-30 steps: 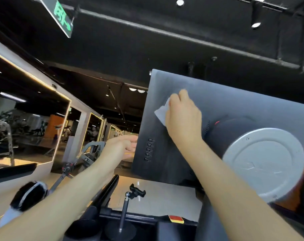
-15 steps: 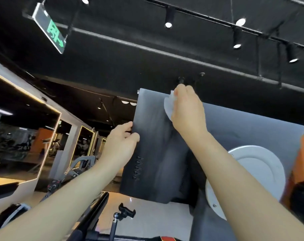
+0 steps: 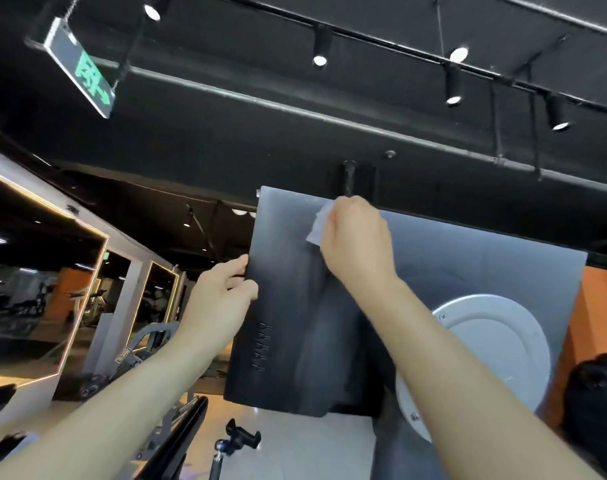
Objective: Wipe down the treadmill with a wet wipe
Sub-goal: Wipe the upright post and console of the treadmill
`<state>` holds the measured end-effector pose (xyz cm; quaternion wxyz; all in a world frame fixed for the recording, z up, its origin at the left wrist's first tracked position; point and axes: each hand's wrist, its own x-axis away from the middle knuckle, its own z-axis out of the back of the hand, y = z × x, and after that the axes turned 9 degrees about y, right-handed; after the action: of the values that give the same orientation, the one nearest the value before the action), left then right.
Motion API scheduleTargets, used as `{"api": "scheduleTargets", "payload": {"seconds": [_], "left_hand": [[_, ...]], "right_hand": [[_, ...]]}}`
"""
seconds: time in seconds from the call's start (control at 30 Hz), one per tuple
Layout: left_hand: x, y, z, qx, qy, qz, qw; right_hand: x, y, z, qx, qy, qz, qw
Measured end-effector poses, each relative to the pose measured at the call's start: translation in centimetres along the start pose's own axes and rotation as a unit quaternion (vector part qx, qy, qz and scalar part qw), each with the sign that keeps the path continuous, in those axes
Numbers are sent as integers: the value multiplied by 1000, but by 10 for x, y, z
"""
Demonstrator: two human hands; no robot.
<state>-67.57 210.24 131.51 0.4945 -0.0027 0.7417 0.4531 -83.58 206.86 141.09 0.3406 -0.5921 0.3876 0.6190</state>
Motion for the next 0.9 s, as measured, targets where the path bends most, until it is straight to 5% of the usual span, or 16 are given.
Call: {"api": "scheduleTargets", "payload": {"seconds": [0.13, 0.2, 0.33, 0.47, 0.53, 0.73, 0.8, 0.9], "left_hand": [[-1, 1, 0, -9, -2, 7, 1000], [-2, 0, 0, -9, 0, 12, 1000], [-1, 1, -2, 7, 7, 19, 1000], [2, 3, -3, 26, 13, 26, 999], [3, 3, -3, 20, 8, 21, 1000], [3, 1, -4, 13, 15, 19, 1000], [3, -1, -5, 18, 17, 16, 1000], [5, -5, -5, 30, 15, 8, 999]], "right_hand": [[-30, 68, 35, -68, 2, -259, 964], [-31, 61, 32, -97, 5, -278, 956], [-2, -12, 6, -114, -15, -151, 982], [37, -14, 4, -23, -190, 58, 980], [31, 9, 16, 7, -194, 60, 979], [-25, 35, 17, -17, 46, -75, 996], [11, 18, 1, 15, 32, -20, 999], [102, -6, -21, 10, -93, 112, 989]]}}
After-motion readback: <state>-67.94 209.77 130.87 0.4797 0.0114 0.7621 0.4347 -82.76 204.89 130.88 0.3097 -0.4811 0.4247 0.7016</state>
